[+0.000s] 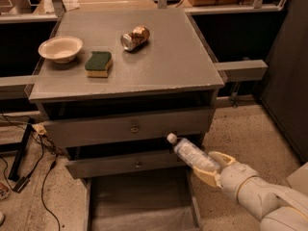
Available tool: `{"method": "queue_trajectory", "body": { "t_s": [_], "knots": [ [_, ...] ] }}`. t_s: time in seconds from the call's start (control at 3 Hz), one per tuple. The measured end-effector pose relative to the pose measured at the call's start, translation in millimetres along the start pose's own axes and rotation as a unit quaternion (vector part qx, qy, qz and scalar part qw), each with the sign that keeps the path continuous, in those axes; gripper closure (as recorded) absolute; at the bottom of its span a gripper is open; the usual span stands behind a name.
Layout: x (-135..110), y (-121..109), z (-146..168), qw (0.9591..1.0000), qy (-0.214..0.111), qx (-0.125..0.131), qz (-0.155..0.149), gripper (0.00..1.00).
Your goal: Pick blue plastic bottle from bottom drawer and place on counter
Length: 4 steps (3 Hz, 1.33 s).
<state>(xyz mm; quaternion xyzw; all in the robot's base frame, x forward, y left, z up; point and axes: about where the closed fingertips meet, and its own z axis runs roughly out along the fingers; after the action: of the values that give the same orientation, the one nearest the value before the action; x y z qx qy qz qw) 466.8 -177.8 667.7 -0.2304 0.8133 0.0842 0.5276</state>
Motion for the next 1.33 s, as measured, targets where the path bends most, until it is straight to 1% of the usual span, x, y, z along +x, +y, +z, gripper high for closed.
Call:
{"method": "queue_trajectory", "body": {
  "t_s": [0.33,0.67,1.33],
  "knots": [
    [-3,1,-1,1.0000,-0.004,-0.001,-0.001,1.00],
    [-24,-1,-2,0.9998,-0.018,-0.001,-0.010,1.00],
    [-60,-21,-23,0.9983,-0.042,0.024,-0.031,1.00]
  ]
}}
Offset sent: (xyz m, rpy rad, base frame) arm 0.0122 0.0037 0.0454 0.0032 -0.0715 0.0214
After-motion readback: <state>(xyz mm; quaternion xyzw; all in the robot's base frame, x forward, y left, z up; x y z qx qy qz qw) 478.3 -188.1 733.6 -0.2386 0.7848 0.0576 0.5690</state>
